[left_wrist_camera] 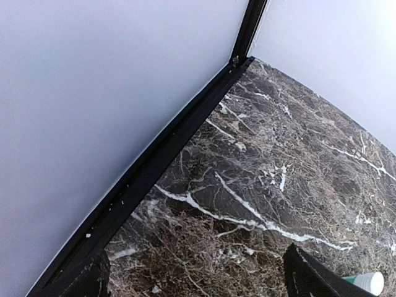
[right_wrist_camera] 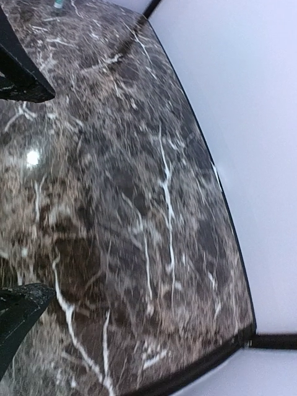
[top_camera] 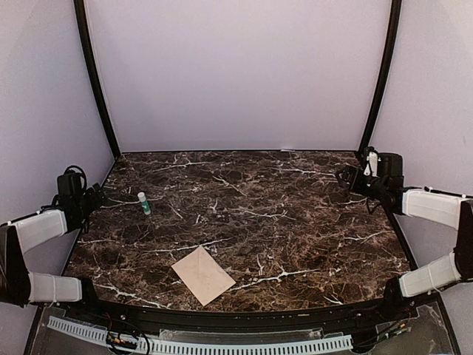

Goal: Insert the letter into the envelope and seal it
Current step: Reset both arms

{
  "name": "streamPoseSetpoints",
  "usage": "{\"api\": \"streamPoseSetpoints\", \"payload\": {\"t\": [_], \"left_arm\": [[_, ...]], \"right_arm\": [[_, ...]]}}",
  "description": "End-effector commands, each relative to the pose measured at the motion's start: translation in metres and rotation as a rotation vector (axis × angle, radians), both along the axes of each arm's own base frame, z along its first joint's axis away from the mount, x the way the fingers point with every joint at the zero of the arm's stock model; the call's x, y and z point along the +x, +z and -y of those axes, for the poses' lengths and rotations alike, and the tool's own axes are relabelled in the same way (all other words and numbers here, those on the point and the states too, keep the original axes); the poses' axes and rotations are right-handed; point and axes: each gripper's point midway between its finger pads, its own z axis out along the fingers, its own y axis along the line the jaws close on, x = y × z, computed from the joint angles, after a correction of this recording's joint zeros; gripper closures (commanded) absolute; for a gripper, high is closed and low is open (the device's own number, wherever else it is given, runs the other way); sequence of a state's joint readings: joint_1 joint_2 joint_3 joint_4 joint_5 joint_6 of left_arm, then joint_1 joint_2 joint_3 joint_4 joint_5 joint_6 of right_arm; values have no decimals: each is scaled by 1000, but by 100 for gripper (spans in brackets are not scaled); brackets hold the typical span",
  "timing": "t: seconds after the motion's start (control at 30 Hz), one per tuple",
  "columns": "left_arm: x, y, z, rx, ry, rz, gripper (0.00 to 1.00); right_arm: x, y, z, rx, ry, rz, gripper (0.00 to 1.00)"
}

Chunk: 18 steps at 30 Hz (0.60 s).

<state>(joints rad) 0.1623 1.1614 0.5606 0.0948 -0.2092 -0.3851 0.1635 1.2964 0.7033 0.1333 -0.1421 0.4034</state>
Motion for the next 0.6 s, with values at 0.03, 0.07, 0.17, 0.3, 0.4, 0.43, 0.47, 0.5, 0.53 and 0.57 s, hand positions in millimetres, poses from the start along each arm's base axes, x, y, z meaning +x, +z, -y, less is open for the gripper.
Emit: {"api": "streamPoseSetpoints", "payload": {"t": [0.03, 0.07, 0.17, 0.3, 0.4, 0.43, 0.47, 0.5, 0.53, 0.57], "left_arm": [[-11, 60, -9, 180, 17, 371, 1], [-18, 48, -6, 187, -1, 371, 1], [-17, 53, 14, 231, -125, 469, 1], [-1, 44, 29, 242, -241, 469, 1], [5, 40, 36, 254, -287, 509, 1], [4, 37, 41, 259, -317, 516, 1], [5, 39, 44, 263, -333, 543, 1], [7, 38, 47, 262, -348, 546, 1], [10, 31, 50, 246, -371, 529, 1], [14, 34, 52, 243, -383, 533, 1]], "right_arm": [[-9, 26, 74, -101, -197, 232, 1], [-14, 29, 82, -123, -230, 272, 1], [-35, 37, 111, -194, -335, 412, 1], [-55, 29, 120, -260, -378, 520, 1], [-58, 17, 125, -300, -399, 530, 1], [-55, 14, 125, -304, -399, 526, 1], [-53, 11, 125, -305, -393, 521, 1], [-50, 9, 123, -301, -382, 524, 2], [-47, 6, 121, -301, -371, 525, 1], [-46, 9, 120, -300, -368, 549, 1]]}}
